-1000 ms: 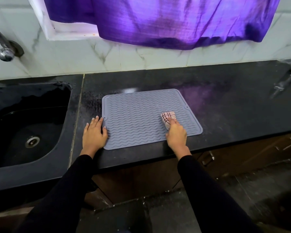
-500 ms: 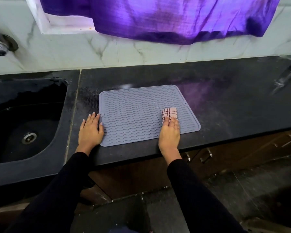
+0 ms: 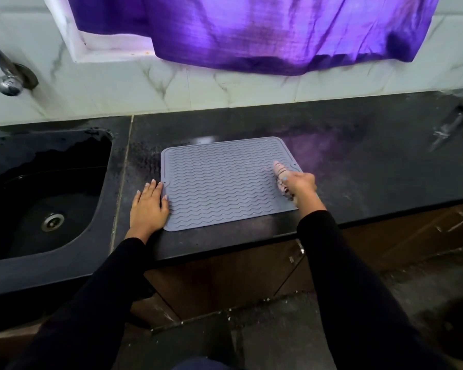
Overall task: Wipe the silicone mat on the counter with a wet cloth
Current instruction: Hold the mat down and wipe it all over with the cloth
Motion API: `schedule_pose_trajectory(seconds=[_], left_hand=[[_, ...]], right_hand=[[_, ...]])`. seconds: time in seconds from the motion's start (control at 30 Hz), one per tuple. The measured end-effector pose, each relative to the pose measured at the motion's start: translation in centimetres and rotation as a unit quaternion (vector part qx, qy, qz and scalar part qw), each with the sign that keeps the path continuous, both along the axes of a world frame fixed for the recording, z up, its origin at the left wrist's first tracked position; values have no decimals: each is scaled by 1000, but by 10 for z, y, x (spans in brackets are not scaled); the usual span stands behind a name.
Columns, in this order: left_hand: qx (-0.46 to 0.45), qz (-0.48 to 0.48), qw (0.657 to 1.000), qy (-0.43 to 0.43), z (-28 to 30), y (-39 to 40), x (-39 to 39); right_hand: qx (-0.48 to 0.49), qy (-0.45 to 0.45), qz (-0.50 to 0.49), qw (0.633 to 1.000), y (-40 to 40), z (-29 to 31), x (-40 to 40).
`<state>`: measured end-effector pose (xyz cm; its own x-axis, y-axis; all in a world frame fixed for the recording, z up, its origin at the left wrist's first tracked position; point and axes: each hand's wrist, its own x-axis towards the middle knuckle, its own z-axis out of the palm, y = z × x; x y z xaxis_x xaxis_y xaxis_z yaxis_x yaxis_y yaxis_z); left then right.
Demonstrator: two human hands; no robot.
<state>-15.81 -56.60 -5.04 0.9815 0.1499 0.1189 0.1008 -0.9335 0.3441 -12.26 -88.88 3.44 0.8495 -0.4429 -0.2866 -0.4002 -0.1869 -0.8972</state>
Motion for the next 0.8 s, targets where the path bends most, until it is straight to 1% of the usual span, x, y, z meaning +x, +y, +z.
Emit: schedule_pose_trajectory(seconds=[0.03,0.07,0.1,0.13,0.2,0.27,0.3,0.33,0.4,0.5,0.6,0.67,0.73,0.77,0.8], left_hand=[[0,-2,1000,2,1,0,0],[0,-2,1000,3,1,0,0],[2,-2,1000,5,0,0,1],[6,-1,1000,6,-1,1,1],[12,0,1000,3,-4,2,3],[14,0,1000,3,-6,3,5],[16,-2,1000,2,-7,4,5],[19,-3,1000,3,-8,4,5],[22,-7,1000,4,-7,3,5],[25,-6,1000,4,-8,3,5],[24,-10,1000,2,-7,3,4],[22,-11,1000,2,-6,2,4],[17,-11,1000,5,-6,2,3],[13,-11,1000,5,-6,2,4],[11,-11,1000,5,-6,2,4]], right_hand=[[-25,-11,-39,999,-3,6,0],[-84,-20,-59,995,-6,6,1],[-148,-24,-58,987,-6,5,-4],[-209,-24,-31,977,-1,-1,-10],[-294,-33,55,954,8,-25,-17],[-406,-12,132,904,16,-52,-20],[-442,-2,150,884,18,-58,-20],[-461,-3,152,874,17,-62,-19],[-470,-6,144,871,16,-66,-15],[-463,-12,151,873,12,-64,-14],[-383,-29,116,916,3,-49,-11],[-274,-20,66,959,-5,-34,-2],[-113,-9,-5,994,-13,-16,6],[-57,-9,-43,997,-14,-11,8],[-46,5,-64,997,-13,-6,8]])
